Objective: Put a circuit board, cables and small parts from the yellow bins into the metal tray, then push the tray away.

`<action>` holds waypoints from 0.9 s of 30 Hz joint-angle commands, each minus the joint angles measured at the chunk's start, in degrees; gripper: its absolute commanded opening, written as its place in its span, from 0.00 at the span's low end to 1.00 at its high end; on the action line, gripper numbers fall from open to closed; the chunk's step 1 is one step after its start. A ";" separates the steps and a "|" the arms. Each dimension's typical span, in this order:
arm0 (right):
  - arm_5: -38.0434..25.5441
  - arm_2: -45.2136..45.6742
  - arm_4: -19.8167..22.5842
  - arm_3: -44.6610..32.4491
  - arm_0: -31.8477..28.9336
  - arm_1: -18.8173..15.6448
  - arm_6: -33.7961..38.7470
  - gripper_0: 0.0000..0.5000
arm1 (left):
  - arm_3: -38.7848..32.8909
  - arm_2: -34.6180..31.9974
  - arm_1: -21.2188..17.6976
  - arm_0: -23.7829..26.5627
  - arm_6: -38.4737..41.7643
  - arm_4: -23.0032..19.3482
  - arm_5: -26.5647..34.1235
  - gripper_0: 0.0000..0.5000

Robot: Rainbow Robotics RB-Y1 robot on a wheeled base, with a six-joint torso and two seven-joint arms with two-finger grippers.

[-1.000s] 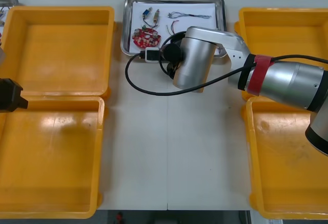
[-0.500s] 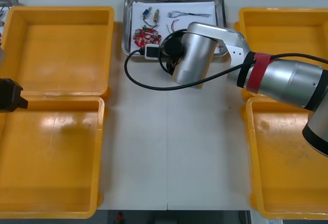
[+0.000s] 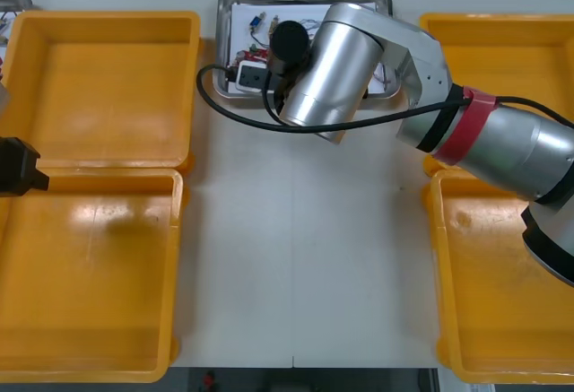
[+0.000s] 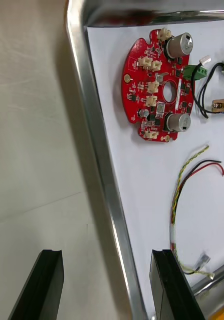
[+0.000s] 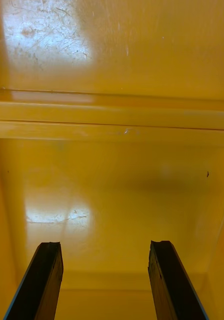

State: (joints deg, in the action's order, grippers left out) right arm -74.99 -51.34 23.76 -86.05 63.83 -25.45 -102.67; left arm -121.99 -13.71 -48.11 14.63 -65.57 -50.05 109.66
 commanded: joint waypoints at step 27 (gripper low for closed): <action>-35.01 37.36 2.61 -48.95 -30.17 -3.81 18.21 1.00 | -1.06 -1.67 -0.32 -0.83 -4.47 -0.40 0.34 1.00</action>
State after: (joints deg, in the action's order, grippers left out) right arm -109.84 -17.57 24.68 -130.75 37.84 -26.13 -89.19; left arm -121.99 -13.71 -48.11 14.62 -65.57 -50.06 109.66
